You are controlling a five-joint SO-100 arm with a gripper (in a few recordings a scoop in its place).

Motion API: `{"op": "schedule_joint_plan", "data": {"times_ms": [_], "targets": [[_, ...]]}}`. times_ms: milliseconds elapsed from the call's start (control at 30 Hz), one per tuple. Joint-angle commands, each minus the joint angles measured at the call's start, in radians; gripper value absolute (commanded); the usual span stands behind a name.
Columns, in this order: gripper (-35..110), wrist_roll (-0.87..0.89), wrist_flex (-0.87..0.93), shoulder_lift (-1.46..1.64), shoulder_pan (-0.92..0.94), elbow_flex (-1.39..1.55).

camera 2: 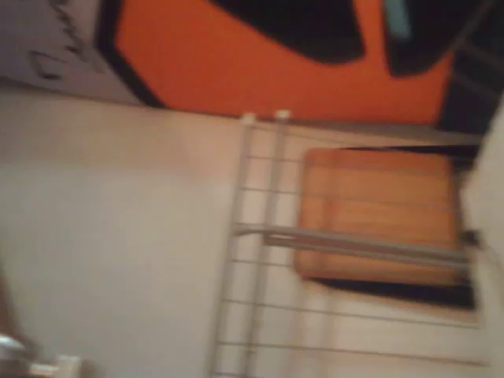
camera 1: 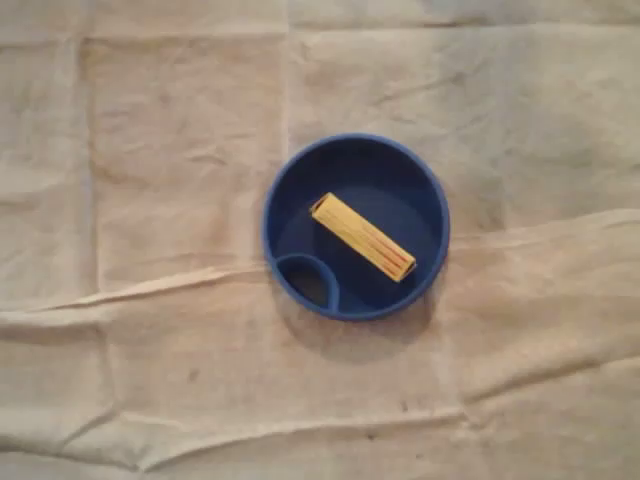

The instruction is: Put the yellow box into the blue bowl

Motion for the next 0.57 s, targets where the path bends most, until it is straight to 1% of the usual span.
{"op": "schedule_joint_plan", "data": {"times_ms": [0,333,533], "targets": [[0,0.012,-0.002,0.005,-0.008,0.034],[0,0.006,-0.002,0.011,-0.008,0.153],[0,0.0,-0.002,0.149,-0.008,0.236]]}}
